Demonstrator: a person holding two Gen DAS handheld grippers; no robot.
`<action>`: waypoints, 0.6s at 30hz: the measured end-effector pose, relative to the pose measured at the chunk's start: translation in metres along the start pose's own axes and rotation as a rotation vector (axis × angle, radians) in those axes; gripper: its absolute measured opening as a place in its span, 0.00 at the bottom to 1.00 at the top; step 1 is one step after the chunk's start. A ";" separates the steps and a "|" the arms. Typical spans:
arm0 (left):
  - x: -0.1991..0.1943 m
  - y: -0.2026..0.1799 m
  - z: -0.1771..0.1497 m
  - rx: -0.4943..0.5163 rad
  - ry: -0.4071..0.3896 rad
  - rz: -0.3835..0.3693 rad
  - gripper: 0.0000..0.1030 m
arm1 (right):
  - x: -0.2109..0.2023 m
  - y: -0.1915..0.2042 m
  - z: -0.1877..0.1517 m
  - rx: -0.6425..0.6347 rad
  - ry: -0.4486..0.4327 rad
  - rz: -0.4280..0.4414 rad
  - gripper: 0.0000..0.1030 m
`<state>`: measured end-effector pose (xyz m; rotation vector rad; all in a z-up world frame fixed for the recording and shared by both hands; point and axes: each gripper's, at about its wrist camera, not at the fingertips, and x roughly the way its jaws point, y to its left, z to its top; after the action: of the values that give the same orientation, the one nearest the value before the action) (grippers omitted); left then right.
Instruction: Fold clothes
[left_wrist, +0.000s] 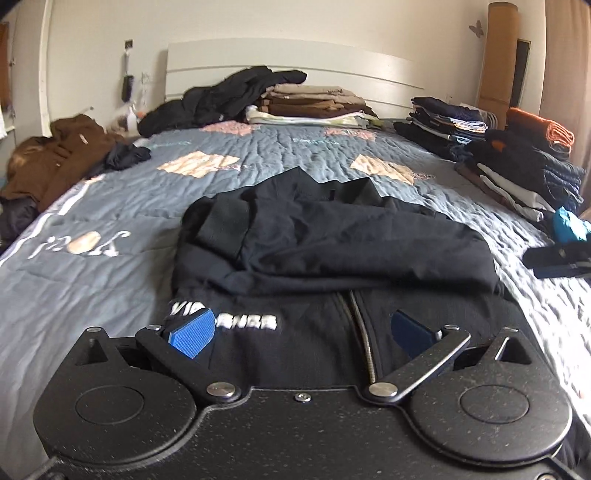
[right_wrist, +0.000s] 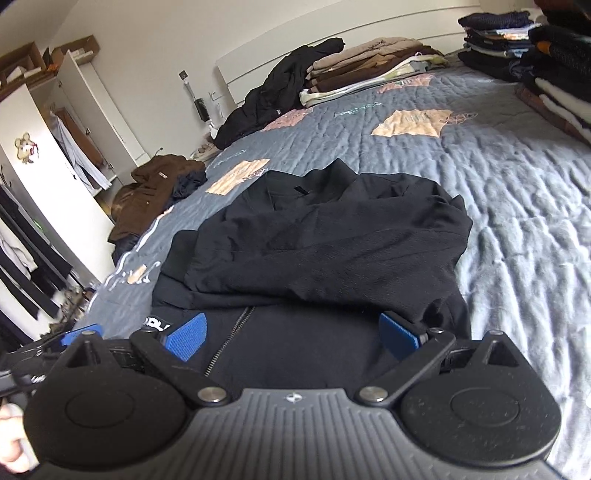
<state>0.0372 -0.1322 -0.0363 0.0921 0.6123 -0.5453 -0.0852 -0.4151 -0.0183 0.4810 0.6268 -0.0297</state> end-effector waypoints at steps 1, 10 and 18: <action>-0.006 0.002 -0.005 -0.004 -0.007 0.001 1.00 | -0.002 0.003 -0.002 -0.007 0.001 -0.003 0.97; -0.049 0.012 -0.043 0.003 -0.047 0.009 1.00 | -0.042 0.034 -0.045 -0.059 0.007 -0.056 0.97; -0.073 0.000 -0.045 0.117 -0.055 -0.025 1.00 | -0.085 0.063 -0.095 -0.166 -0.024 -0.193 0.97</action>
<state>-0.0367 -0.0881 -0.0316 0.1793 0.5285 -0.6062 -0.1964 -0.3275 -0.0103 0.2581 0.6445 -0.1648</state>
